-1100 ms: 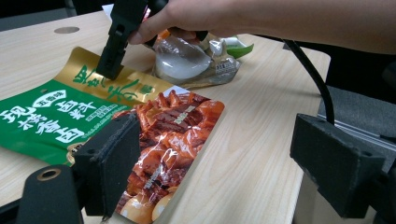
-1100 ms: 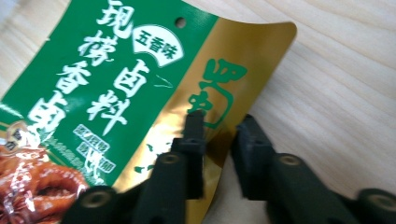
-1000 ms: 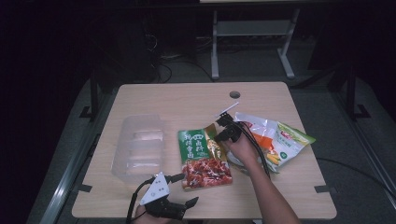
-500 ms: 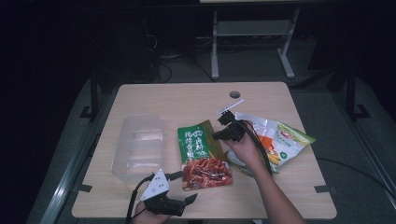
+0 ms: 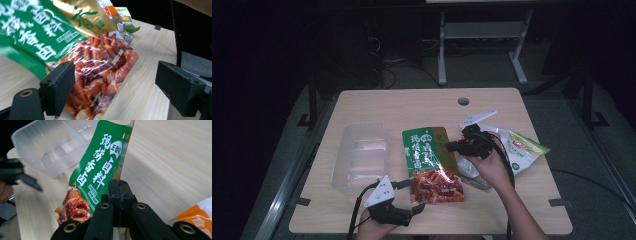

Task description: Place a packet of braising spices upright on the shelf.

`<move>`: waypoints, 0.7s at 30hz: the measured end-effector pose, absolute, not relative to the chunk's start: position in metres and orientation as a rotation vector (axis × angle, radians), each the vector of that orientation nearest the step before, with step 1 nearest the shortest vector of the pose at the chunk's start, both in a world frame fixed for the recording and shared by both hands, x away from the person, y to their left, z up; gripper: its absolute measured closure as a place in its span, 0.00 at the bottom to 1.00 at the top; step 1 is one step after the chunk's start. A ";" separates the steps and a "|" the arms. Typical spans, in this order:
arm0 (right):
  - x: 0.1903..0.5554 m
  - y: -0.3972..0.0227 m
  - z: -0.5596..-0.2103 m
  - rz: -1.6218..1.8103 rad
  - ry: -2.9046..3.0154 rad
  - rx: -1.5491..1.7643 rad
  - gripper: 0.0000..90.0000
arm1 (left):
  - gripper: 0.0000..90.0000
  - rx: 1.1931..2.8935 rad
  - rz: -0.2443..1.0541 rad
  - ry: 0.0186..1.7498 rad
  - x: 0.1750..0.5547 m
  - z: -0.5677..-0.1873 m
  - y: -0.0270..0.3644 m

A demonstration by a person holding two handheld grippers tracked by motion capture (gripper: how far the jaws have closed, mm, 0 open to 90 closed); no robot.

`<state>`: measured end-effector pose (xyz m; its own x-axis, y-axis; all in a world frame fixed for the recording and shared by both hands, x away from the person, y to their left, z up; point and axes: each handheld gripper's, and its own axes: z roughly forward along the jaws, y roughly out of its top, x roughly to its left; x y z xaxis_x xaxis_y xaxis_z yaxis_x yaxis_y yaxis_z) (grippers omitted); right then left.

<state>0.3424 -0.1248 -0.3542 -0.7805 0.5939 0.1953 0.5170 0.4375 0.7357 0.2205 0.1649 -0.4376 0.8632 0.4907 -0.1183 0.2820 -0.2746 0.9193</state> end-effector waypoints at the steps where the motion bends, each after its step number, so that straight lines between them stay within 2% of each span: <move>1: 0.339 -0.127 -0.352 1.285 2.578 0.977 1.00 | 0.19 1.872 0.209 0.575 0.222 -0.438 0.165; 4: 0.333 -0.135 -0.347 1.325 2.557 0.913 1.00 | 0.26 1.871 0.172 0.559 0.229 -0.439 0.168; 15: 0.310 -0.150 -0.341 1.375 2.529 0.783 1.00 | 0.22 1.873 0.153 0.679 0.249 -0.449 0.161; 21: 0.303 -0.158 -0.339 1.410 2.524 0.741 1.00 | 0.23 1.880 0.132 0.707 0.256 -0.453 0.156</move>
<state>0.3030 -0.1579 -0.3392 -0.8652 0.4914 0.1003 0.3431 0.4341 0.8330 0.2563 0.1559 -0.4529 0.8176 0.5278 -0.2301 0.4093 -0.2518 0.8770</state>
